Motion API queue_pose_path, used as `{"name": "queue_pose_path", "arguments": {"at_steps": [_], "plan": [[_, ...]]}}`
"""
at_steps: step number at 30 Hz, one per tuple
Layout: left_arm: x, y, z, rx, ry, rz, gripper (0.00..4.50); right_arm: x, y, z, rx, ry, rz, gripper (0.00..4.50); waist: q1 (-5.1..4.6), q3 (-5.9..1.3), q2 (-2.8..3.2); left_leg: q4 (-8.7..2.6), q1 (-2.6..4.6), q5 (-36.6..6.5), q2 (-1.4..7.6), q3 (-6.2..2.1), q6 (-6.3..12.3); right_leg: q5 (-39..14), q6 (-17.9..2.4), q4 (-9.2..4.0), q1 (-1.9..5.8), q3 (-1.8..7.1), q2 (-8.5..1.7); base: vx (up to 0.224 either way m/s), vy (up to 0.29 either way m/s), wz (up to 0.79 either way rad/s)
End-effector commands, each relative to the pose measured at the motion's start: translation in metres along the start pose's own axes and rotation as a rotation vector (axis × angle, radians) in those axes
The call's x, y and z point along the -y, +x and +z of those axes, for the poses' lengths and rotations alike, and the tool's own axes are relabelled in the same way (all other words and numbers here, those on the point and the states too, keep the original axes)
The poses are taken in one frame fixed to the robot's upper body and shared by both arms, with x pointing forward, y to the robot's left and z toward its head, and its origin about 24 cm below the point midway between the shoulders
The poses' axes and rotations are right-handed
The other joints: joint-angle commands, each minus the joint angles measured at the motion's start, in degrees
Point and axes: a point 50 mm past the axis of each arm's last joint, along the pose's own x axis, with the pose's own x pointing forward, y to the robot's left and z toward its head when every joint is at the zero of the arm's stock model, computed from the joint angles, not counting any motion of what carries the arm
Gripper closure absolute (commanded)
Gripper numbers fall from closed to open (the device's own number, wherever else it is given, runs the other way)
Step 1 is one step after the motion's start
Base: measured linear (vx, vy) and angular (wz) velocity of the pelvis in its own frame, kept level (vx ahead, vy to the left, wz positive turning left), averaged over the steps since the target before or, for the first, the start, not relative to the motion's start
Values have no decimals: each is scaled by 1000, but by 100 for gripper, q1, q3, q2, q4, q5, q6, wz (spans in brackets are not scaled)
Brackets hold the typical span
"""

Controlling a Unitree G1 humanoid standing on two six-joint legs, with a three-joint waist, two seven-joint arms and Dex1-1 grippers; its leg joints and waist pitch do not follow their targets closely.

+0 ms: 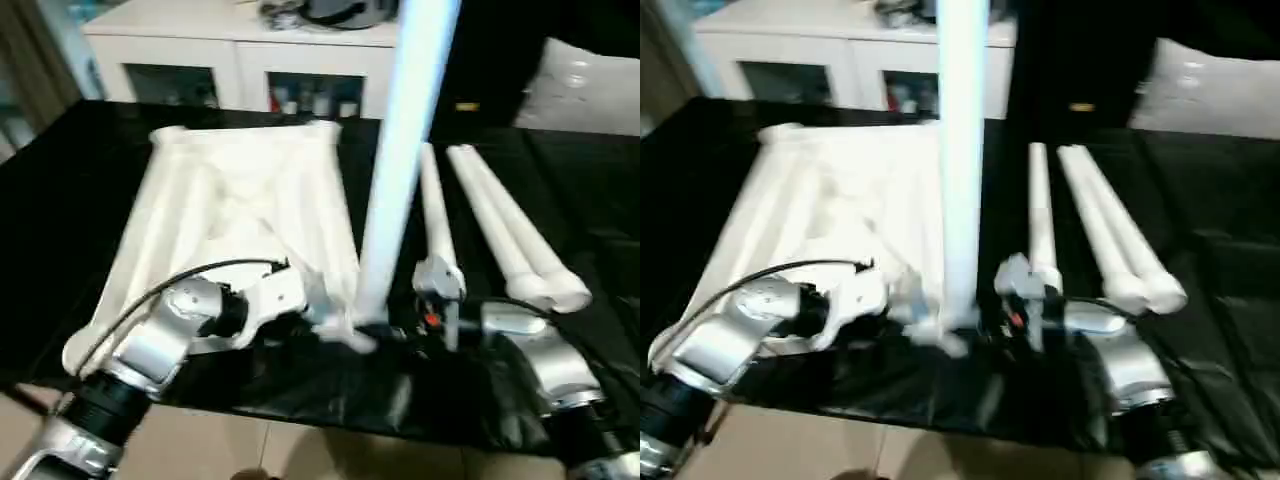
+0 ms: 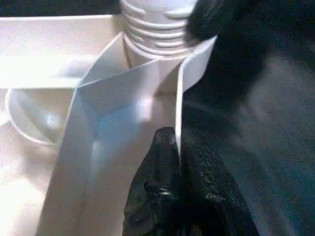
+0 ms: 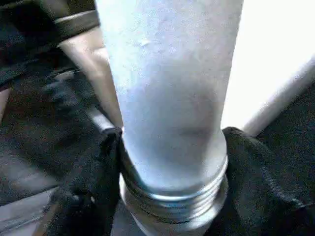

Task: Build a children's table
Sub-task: Rotate leg to tighten

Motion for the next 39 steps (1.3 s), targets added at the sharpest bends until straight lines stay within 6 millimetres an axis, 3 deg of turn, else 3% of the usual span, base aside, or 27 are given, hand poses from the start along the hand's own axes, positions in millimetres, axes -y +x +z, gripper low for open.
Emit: {"name": "queue_pose_path", "arguments": {"at_steps": [1, 4, 7, 8, 13, 22, 26, 31, 39], "plan": [[-2, 4, 18, 71, -22, 104, 450, -9, 20, -7, -41, 47, -47, 180, 9, -307, -71, -443, -15, -1054, 330, -156, 122, -2263, -909, -546, 279, 282, -555, 0, 0, 0], [-1, 13, 26, 102, -85, 205, 450, -5, 31, -6, -25, 101, -181, 180, -30, -327, -80, -420, 7, -965, 322, -147, 183, -2171, -894, -570, 253, 304, -556, 0, 0, 0], [5, 25, 36, 138, -125, 270, 450, 2, 38, -6, -34, 98, -316, 180, -19, -375, -76, -389, -20, -632, 332, -134, 280, -1387, -1048, -492, 265, 308, -532, 0, 0, 0], [13, 31, 42, 152, -125, 252, 450, 4, 38, -5, -35, 74, -344, 124, -17, -391, -78, -373, -41, -461, 326, -128, 355, -1048, -1114, -459, 275, 313, -534, 0, 0, 0], [20, 33, 43, 133, -103, 214, 450, 5, 35, -3, -6, 53, -330, 82, 72, -409, -72, -342, -56, -238, 339, -117, 605, -397, -1234, -393, 277, 309, -522, 0, 0, 0], [16, 26, 31, 75, -68, 186, 450, 14, 12, 6, 13, -52, -272, 4, 93, -349, -67, -384, -29, -682, 346, -117, 502, -1013, -1106, -468, 262, 307, -518, 0, 0, 0], [15, 19, 20, 37, 3, 81, 450, 20, -13, 11, -28, -140, -129, 4, 128, -352, -63, -378, -35, -745, 339, -126, 530, -1114, -986, -486, 280, 307, -510, 0, 0, 0], [15, 9, 5, -34, 77, -52, 450, 17, -34, 16, -59, -187, 64, 4, 152, -338, -57, -382, -27, -833, 332, -123, 581, -1264, -995, -514, 272, 297, -508, 0, 0, 0], [21, -6, -10, -124, 205, -311, 450, 6, -44, 16, -136, -235, 339, 4, 215, -344, -33, -405, 6, -933, 379, -133, 531, -1236, -1137, -482, 253, 306, -523, 0, 0, 0]]}}
